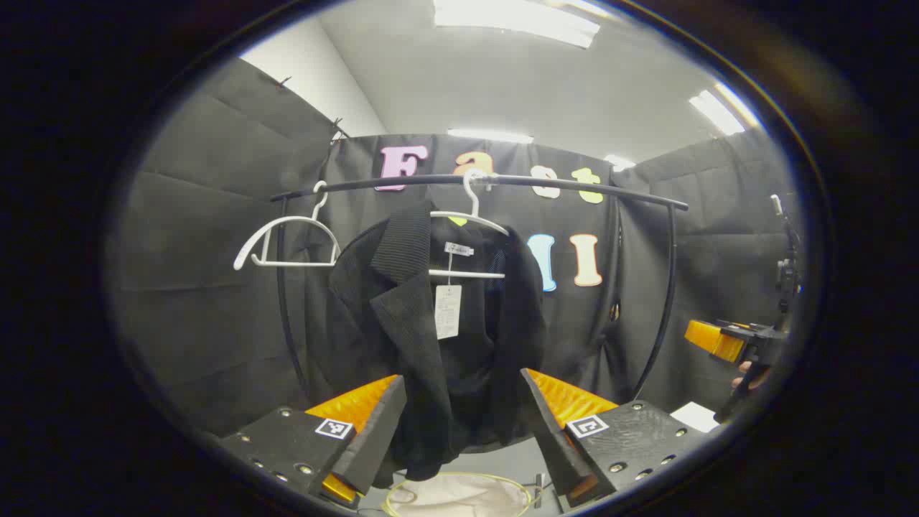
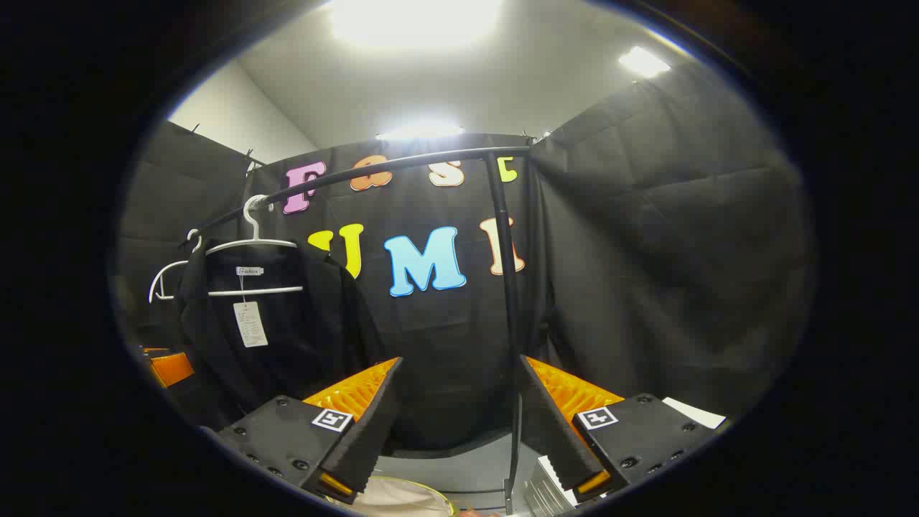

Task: Grasp the clothes on the hanger with both hands and then place them into the laundry hamper below.

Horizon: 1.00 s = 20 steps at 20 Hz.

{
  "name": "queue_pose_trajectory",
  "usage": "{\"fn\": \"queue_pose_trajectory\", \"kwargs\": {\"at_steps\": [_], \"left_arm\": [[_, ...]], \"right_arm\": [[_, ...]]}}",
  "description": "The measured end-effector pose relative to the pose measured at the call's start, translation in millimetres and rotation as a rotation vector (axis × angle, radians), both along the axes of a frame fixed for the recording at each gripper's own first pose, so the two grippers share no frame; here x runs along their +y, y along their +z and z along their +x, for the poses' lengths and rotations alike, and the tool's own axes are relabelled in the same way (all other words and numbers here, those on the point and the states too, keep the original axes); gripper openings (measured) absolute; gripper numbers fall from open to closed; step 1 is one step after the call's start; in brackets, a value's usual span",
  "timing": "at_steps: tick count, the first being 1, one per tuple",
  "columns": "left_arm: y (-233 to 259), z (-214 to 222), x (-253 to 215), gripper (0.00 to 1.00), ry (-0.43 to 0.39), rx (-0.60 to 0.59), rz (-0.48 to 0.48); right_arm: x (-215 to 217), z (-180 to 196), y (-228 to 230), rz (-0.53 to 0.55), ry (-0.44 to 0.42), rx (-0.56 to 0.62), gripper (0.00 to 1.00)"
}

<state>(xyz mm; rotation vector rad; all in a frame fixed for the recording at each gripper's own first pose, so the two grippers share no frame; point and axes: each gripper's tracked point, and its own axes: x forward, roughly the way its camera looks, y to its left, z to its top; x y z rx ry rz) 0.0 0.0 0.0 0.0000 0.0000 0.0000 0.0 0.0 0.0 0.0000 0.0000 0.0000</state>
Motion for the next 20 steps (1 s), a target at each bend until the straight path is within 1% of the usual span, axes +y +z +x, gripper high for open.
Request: {"fn": "queue_pose_trajectory", "kwargs": {"at_steps": [2, 5, 9, 12, 14, 16, 18, 20], "left_arm": [[-6.5, 1.4, -5.1, 0.92, -0.012, 0.006, 0.023], [-11.0, 1.8, -14.5, 0.93, -0.043, 0.012, 0.012], [-9.4, 6.8, -18.1, 0.93, -0.062, 0.006, 0.007], [-5.7, 11.8, -18.9, 0.93, -0.074, -0.002, -0.003], [-6.9, 17.1, -14.1, 0.92, -0.066, 0.004, -0.007], [-6.1, 20.1, -5.5, 0.92, -0.041, 0.004, -0.022], [-1.6, 17.8, 4.8, 0.93, -0.016, -0.010, -0.065], [-3.3, 15.1, 10.8, 0.92, -0.014, -0.003, -0.093]], "right_arm": [[2.1, -0.1, -1.1, -0.014, 0.003, -0.001, 0.98], [-0.8, -0.7, -1.7, -0.035, -0.013, 0.000, 0.98], [-5.5, -0.6, -2.1, -0.015, -0.055, 0.012, 0.98], [-6.0, -5.1, -0.6, -0.009, -0.071, 0.028, 0.98], [-5.3, -7.0, 1.5, -0.013, -0.073, 0.029, 0.98], [-3.6, -8.7, 1.6, -0.018, -0.065, 0.035, 0.98], [-0.6, -12.5, 1.4, -0.022, -0.055, 0.040, 0.98], [7.3, -16.0, 1.6, -0.022, -0.050, 0.046, 0.98]]}}
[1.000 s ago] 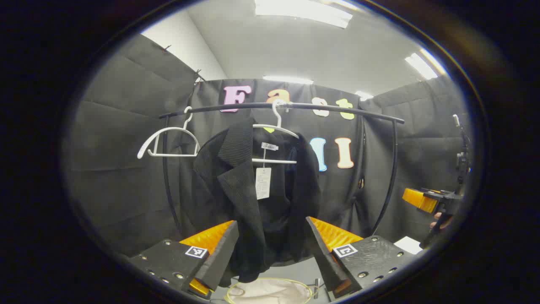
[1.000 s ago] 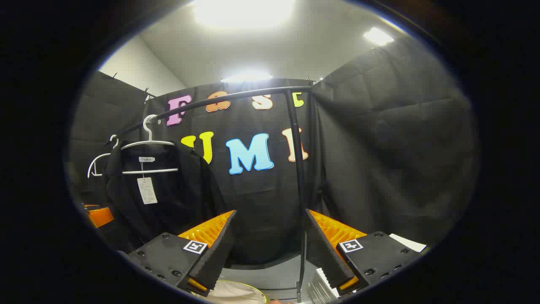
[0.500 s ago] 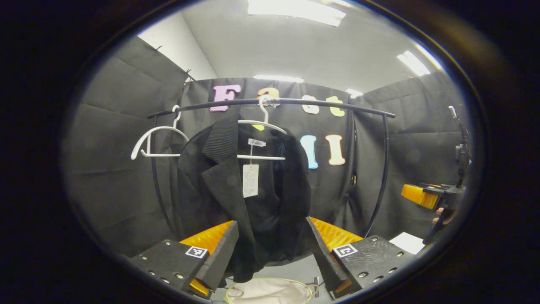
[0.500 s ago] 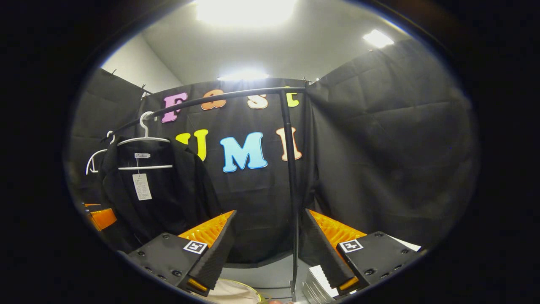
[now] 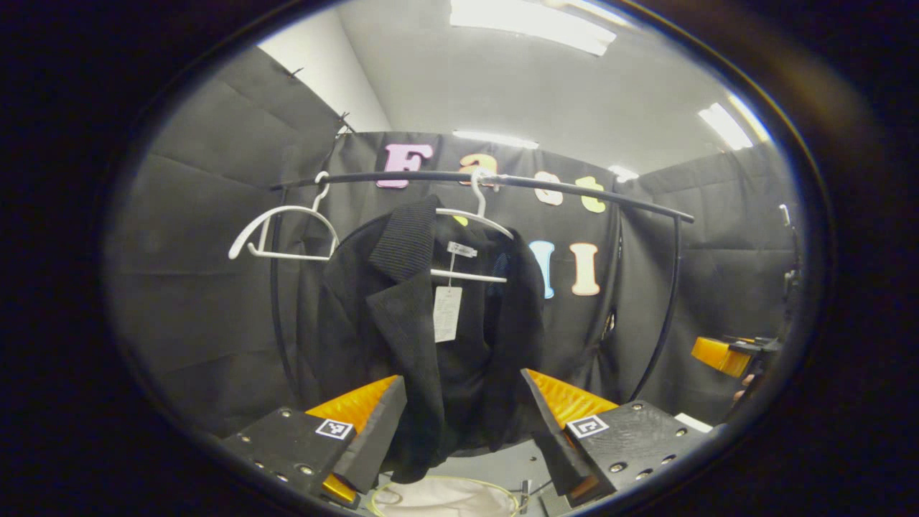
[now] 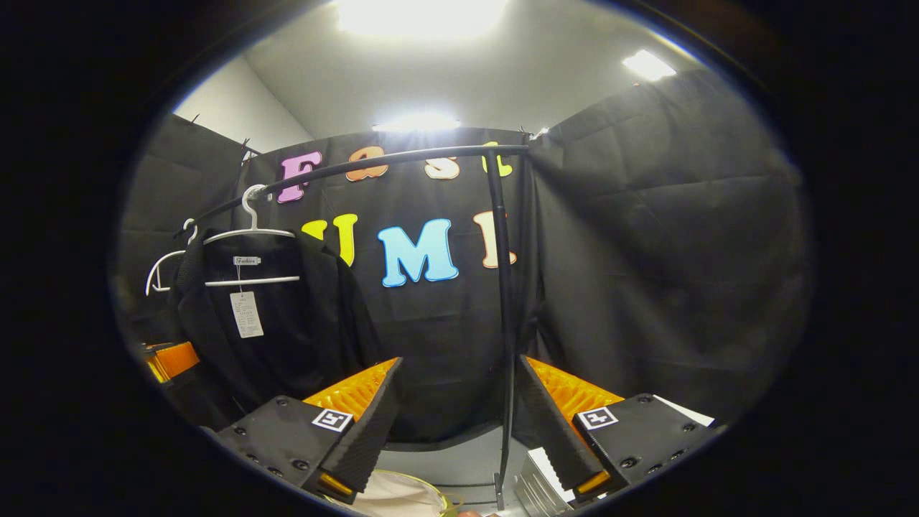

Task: Grasp the clothes on the hanger with both hands and then place them into the laundry hamper below.

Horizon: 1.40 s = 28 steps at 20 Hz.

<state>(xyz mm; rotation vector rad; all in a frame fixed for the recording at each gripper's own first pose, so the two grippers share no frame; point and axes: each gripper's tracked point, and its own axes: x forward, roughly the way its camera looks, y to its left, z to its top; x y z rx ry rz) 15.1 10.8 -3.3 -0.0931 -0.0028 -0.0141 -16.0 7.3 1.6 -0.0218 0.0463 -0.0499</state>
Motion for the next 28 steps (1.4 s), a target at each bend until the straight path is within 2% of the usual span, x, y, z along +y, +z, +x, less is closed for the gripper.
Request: {"fn": "queue_pose_trajectory", "kwargs": {"at_steps": [9, 15, 20, 24, 25, 26, 27, 28], "left_arm": [[3.4, -26.3, 52.0, 0.92, 0.101, 0.018, 0.018], [2.8, -14.8, 56.0, 0.92, 0.153, 0.038, -0.033], [12.2, -1.6, 56.9, 0.92, 0.216, 0.046, -0.045], [24.1, 12.5, 53.6, 0.92, 0.270, 0.055, -0.026], [25.4, 19.0, 51.9, 0.92, 0.282, 0.061, -0.034], [29.4, 24.2, 51.0, 0.92, 0.297, 0.058, -0.042], [33.6, 29.6, 50.1, 0.92, 0.315, 0.051, -0.048], [37.0, 34.3, 48.9, 0.92, 0.331, 0.045, -0.050]], "right_arm": [[47.9, 6.2, -0.1, 0.010, 0.105, 0.030, 0.98], [53.1, 16.8, -11.4, 0.037, 0.154, 0.075, 0.98], [65.2, 49.7, -18.6, 0.051, 0.210, 0.108, 0.98], [87.8, 88.3, -16.3, 0.019, 0.297, 0.102, 0.98], [94.8, 98.6, -17.2, 0.021, 0.322, 0.101, 0.93], [102.9, 107.5, -16.6, 0.034, 0.350, 0.105, 0.93], [112.4, 116.3, -16.1, 0.053, 0.384, 0.109, 0.98], [120.5, 124.7, -13.3, 0.068, 0.414, 0.112, 0.98]]}}
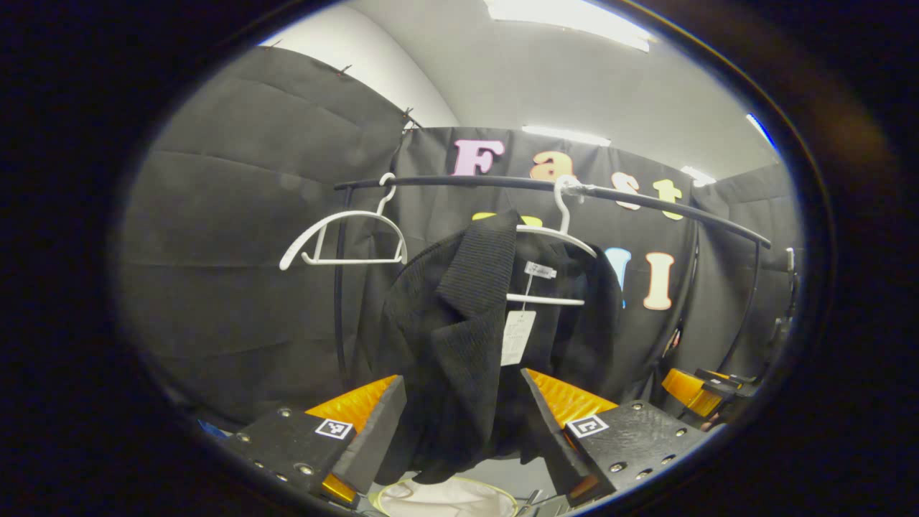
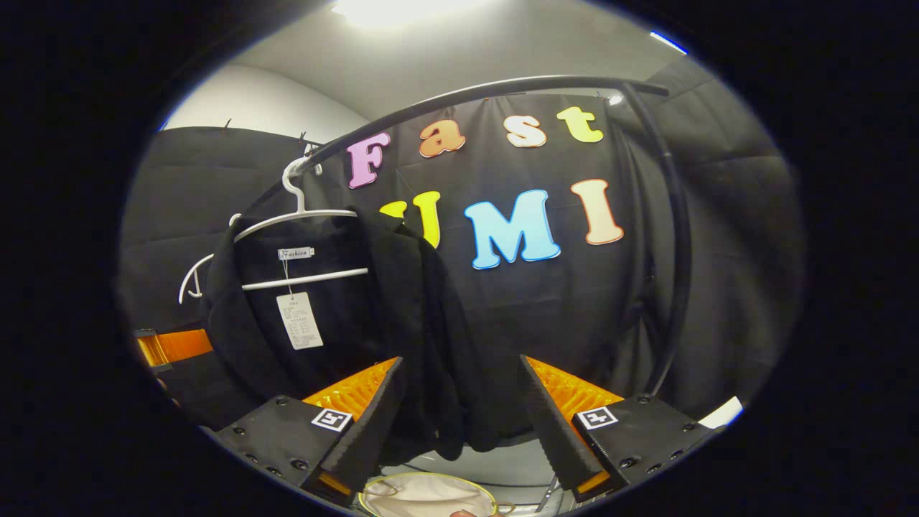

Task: Grasp the clothes on the hanger with both hands and then place them into the laundry hamper below.

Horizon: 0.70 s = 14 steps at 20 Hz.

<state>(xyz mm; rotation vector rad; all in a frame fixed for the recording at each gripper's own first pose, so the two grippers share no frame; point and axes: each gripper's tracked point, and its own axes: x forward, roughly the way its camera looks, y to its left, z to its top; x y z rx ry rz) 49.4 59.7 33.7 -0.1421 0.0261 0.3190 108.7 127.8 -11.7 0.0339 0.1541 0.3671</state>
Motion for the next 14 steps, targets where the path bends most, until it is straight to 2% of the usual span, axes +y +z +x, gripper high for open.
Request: {"fn": "queue_pose_trajectory", "kwargs": {"at_steps": [5, 6, 7, 8, 10, 14], "left_arm": [[14.4, 14.5, -7.7, 0.92, 0.065, -0.001, 0.049], [16.4, 17.3, -8.2, 0.92, 0.083, 0.000, 0.060], [16.0, 21.9, -9.7, 0.92, 0.099, 0.003, 0.065], [15.8, 25.9, -12.3, 0.92, 0.111, 0.002, 0.060], [14.5, 35.7, -18.8, 0.92, 0.125, -0.009, 0.044], [12.4, 55.9, -20.4, 0.92, 0.174, -0.009, 0.070]], "right_arm": [[34.2, 39.5, 12.7, 0.054, 0.128, 0.010, 0.98], [42.8, 45.0, 13.7, 0.063, 0.162, 0.016, 0.93], [50.2, 49.2, 13.0, 0.066, 0.193, 0.022, 0.93], [57.8, 52.4, 11.4, 0.064, 0.224, 0.026, 0.98], [71.7, 57.2, 6.8, 0.053, 0.276, 0.030, 0.98], [93.6, 71.6, 8.4, 0.067, 0.333, 0.020, 0.98]]}}
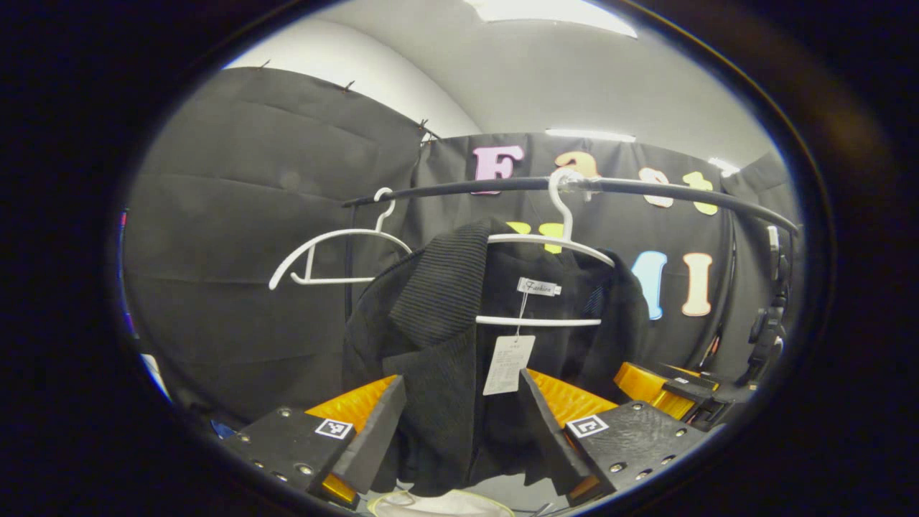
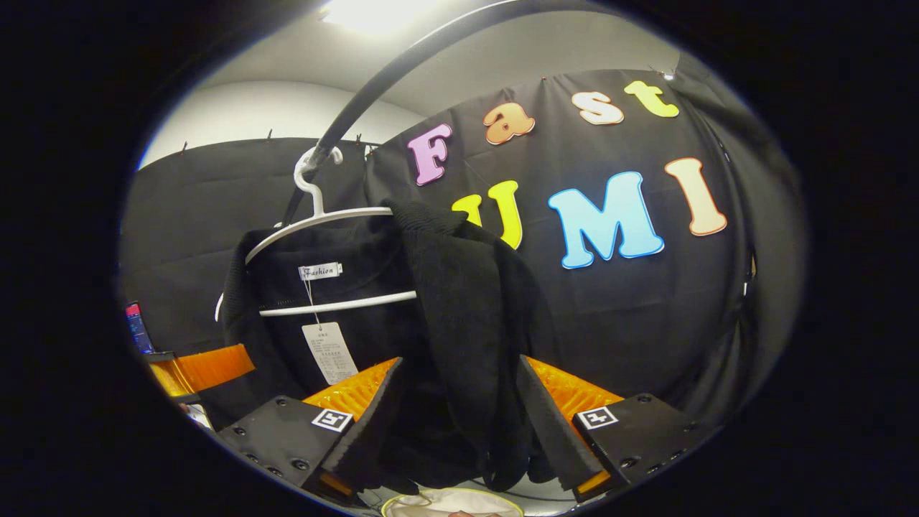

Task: Grasp the clothes on the hanger with both hands and then place them into the laundry hamper below.

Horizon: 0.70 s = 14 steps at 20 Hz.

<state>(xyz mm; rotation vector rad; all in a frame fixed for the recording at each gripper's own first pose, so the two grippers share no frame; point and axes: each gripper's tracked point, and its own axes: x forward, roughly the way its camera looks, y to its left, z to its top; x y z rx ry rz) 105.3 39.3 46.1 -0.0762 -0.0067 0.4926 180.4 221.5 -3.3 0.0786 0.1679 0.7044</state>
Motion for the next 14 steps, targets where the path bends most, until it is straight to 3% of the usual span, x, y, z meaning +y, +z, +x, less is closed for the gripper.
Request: {"fn": "queue_pose_trajectory", "kwargs": {"at_steps": [10, 12, 14], "left_arm": [[-3.0, 20.0, 46.8, 0.92, 0.192, 0.002, 0.000], [-1.7, 26.3, 52.6, 0.92, 0.199, -0.015, -0.006], [-1.3, 31.7, 53.7, 0.92, 0.195, -0.020, -0.007]], "right_arm": [[41.6, 39.4, 4.8, 0.022, 0.030, -0.031, 0.98], [46.7, 46.9, 1.4, -0.003, 0.033, -0.043, 0.92], [50.5, 51.0, 1.5, -0.019, 0.042, -0.062, 0.98]]}}
